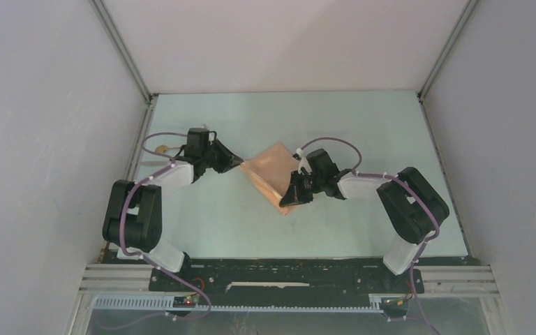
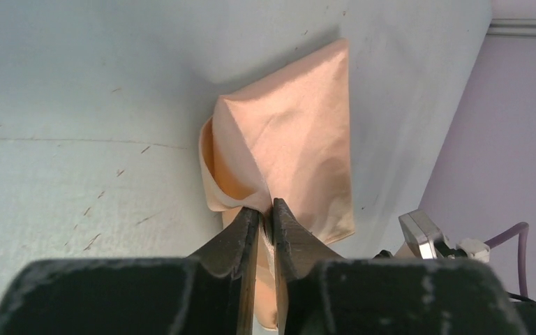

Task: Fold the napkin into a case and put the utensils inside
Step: Fold the lower triangle-folded napkin at the center of the board.

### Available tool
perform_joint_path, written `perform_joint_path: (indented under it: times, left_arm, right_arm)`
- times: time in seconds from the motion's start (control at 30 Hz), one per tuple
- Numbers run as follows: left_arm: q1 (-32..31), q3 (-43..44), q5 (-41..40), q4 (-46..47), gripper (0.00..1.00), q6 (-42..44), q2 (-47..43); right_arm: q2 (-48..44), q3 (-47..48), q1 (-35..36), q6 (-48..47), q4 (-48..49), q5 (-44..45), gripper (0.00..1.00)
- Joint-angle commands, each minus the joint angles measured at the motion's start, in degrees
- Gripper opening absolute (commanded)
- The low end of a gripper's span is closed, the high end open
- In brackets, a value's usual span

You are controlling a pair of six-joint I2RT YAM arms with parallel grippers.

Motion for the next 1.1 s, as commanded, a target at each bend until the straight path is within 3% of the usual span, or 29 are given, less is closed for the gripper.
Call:
perform_joint_path:
  times: [0.0,0.4,1.07]
  left_arm:
    - [-2.3,5.8,-3.0,-3.3,0.16,1.4,3.1]
    - [-6.2,16.6,-3.2,-6.8,0.14,2.0,15.0]
    - [-8.2,22.6,-0.4,-7.6,0.13,3.1,23.6]
  right_arm:
    - [-1.6,-1.5,-1.7,2.6,2.7,0.0,0.00]
    - [-1.3,-1.7,-2.8,2.2,-1.0,3.4,0.00]
    - [-1.4,-0.1,0.0,0.5,-6.3,10.1,0.00]
